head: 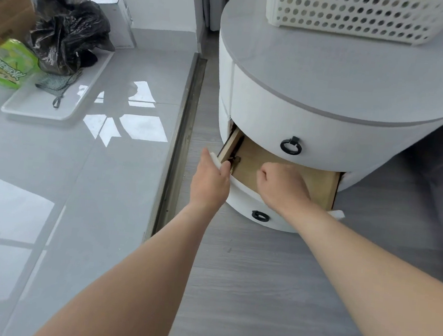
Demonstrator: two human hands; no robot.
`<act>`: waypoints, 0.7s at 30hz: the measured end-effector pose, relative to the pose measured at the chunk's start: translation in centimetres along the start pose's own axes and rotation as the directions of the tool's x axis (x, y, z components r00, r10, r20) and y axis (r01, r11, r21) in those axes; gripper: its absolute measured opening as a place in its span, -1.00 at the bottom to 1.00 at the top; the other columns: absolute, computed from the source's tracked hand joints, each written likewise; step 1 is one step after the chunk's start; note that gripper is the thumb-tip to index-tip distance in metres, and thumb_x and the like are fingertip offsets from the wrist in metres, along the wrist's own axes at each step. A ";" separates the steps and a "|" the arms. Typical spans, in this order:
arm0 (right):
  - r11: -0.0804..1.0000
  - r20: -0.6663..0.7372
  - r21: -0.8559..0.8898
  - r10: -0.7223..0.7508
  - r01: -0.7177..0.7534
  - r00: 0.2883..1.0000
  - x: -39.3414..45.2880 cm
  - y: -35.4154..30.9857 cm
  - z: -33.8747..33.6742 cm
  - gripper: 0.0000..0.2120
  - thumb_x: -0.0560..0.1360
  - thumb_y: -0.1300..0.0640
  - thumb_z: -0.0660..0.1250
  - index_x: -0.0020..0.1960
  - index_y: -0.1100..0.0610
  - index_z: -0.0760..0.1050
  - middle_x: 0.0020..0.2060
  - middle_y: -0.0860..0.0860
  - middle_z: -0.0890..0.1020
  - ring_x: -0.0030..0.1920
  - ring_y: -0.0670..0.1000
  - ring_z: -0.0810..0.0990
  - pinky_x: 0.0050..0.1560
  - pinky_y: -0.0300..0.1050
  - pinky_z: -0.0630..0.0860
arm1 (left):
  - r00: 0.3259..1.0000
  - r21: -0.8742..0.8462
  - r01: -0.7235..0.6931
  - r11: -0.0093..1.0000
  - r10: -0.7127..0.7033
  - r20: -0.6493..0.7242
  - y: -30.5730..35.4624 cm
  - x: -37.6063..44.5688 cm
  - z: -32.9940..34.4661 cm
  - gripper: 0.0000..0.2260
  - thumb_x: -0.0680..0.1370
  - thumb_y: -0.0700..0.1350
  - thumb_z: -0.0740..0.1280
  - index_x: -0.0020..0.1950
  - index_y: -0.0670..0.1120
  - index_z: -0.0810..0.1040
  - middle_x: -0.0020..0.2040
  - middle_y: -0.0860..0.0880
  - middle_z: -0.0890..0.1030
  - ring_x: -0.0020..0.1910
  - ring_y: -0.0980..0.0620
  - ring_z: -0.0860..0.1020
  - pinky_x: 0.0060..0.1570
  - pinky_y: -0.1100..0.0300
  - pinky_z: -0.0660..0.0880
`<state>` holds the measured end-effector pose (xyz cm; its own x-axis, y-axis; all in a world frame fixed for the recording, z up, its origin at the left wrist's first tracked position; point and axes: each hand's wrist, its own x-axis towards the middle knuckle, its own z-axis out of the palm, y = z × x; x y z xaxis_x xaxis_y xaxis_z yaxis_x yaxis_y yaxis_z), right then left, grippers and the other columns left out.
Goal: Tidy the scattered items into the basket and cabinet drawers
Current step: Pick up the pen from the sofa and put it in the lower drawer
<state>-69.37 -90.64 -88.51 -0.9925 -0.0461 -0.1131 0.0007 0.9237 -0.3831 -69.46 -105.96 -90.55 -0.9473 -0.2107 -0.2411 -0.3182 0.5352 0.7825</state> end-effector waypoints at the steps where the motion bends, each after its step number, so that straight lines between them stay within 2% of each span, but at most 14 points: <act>1: 0.998 -0.076 -0.044 -0.037 0.034 0.996 -1.7 0.8 -0.5 -0.71 0.57 0.07 0.13 -0.29 0.14 0.39 -0.36 0.00 0.49 -0.29 0.08 0.47 -0.37 -0.11 0.32 | 1.000 0.003 0.005 1.000 -0.005 -0.030 -0.1 -0.6 0.5 -0.52 0.65 0.04 0.13 0.53 -0.10 0.15 0.39 -0.14 0.45 0.25 -0.13 0.50 0.09 0.07 0.48; 2: 0.994 -0.131 -0.097 -0.066 0.054 0.989 -3.3 1.9 -0.9 -0.69 0.56 0.04 0.16 -0.32 0.14 0.34 -0.39 -0.01 0.45 -0.32 0.06 0.43 -0.41 -0.12 0.24 | 0.999 0.008 0.007 1.000 -0.006 -0.051 -0.1 -1.2 1.0 -0.57 0.64 0.04 0.13 0.46 -0.10 0.21 0.27 -0.15 0.52 0.09 -0.10 0.55 -0.12 0.11 0.48; 3: 0.987 -0.168 -0.150 -0.091 0.066 0.982 -4.8 3.0 -1.2 -0.68 0.54 0.01 0.20 -0.34 0.13 0.31 -0.41 -0.03 0.43 -0.33 0.07 0.41 -0.41 -0.13 0.19 | 0.998 0.013 0.010 1.000 -0.009 -0.066 -0.1 -1.9 1.5 -0.57 0.63 0.05 0.13 0.44 -0.11 0.23 0.20 -0.13 0.53 0.00 -0.07 0.55 -0.21 0.14 0.44; 4: 0.980 -0.199 -0.186 -0.104 0.066 0.974 -6.1 4.4 -1.3 -0.67 0.51 -0.02 0.23 -0.34 0.13 0.29 -0.41 -0.03 0.42 -0.33 0.08 0.41 -0.40 -0.14 0.18 | 0.997 0.020 0.014 1.000 -0.012 -0.080 0.1 -2.7 2.1 -0.54 0.62 0.06 0.12 0.46 -0.13 0.21 0.19 -0.12 0.52 0.00 -0.07 0.54 -0.18 0.12 0.45; 6: 0.977 -0.240 -0.213 -0.082 0.030 0.967 -7.8 6.8 -1.5 -0.67 0.48 -0.05 0.26 -0.34 0.11 0.28 -0.41 -0.03 0.42 -0.32 0.08 0.41 -0.35 -0.15 0.22 | 0.992 0.051 0.017 0.999 -0.010 -0.127 0.4 -4.0 3.2 -0.45 0.62 0.07 0.12 0.54 -0.16 0.11 0.27 -0.14 0.45 0.14 -0.10 0.48 0.07 0.00 0.48; 8: 0.981 -0.283 -0.193 -0.033 -0.023 0.959 -8.3 8.3 -1.5 -0.69 0.49 0.00 0.25 -0.33 0.10 0.27 -0.39 -0.01 0.41 -0.31 0.07 0.40 -0.32 -0.14 0.23 | 0.981 0.109 0.022 0.994 0.000 -0.192 0.9 -4.7 4.2 -0.39 0.62 0.05 0.12 0.57 -0.21 0.04 0.34 -0.20 0.39 0.27 -0.15 0.40 0.27 -0.04 0.41; 11: 0.982 -0.326 -0.171 0.022 -0.082 0.945 -8.2 8.8 -1.4 -0.76 0.49 0.14 0.24 -0.32 0.11 0.28 -0.35 0.07 0.47 -0.27 0.14 0.44 -0.29 -0.10 0.20 | 0.967 0.228 0.072 0.971 -0.011 -0.256 1.8 -5.1 5.3 -0.39 0.61 0.01 0.13 0.55 -0.27 0.04 0.45 -0.28 0.27 0.39 -0.22 0.29 0.35 -0.04 0.34; 13: 0.977 -0.262 -0.162 0.092 -0.137 0.961 -8.2 8.0 -1.6 -0.83 0.52 0.17 0.22 -0.24 0.16 0.40 -0.23 0.13 0.54 -0.17 0.18 0.48 -0.25 -0.07 0.23 | 0.966 0.301 0.137 0.944 -0.059 -0.253 2.9 -5.7 5.2 -0.39 0.60 -0.01 0.12 0.55 -0.26 0.04 0.49 -0.31 0.17 0.43 -0.26 0.22 0.35 -0.08 0.33; 15: 0.969 -0.112 -0.141 0.186 -0.201 0.976 -8.9 7.3 -3.2 -0.87 0.55 0.15 0.19 -0.07 0.20 0.46 -0.08 0.13 0.55 -0.03 0.18 0.49 -0.20 -0.06 0.28 | 0.978 0.409 0.135 0.903 -0.055 -0.201 5.0 -7.1 4.7 -0.43 0.59 -0.03 0.12 0.53 -0.25 0.11 0.52 -0.33 0.08 0.46 -0.27 0.15 0.36 -0.09 0.33; 18: 0.954 0.077 -0.072 0.296 -0.291 0.952 -11.4 6.9 -6.9 -0.78 0.55 0.13 0.21 0.14 0.19 0.46 0.08 0.14 0.53 0.13 0.19 0.48 -0.14 -0.07 0.33 | 0.999 0.574 -0.008 0.819 0.027 -0.024 8.2 -10.3 2.9 -0.62 0.57 -0.10 0.14 0.35 -0.20 0.32 0.52 -0.32 0.05 0.47 -0.28 0.15 0.32 -0.11 0.35; 21: 0.903 0.196 -0.023 0.426 -0.430 0.884 -15.0 6.9 -13.9 -0.70 0.53 0.14 0.25 0.23 0.18 0.43 0.15 0.15 0.49 0.20 0.20 0.46 -0.09 -0.07 0.33 | 0.981 0.676 -0.169 0.717 0.054 0.189 14.8 -14.2 0.0 -0.71 0.57 -0.12 0.16 0.26 -0.18 0.40 0.43 -0.24 0.25 0.37 -0.24 0.28 0.26 -0.08 0.37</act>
<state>-56.21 -78.32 -76.74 -0.8528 0.2779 -0.4422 0.4242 0.8625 -0.2760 -60.68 -95.01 -75.54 -0.9529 -0.0235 -0.3024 -0.0920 0.9724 0.2145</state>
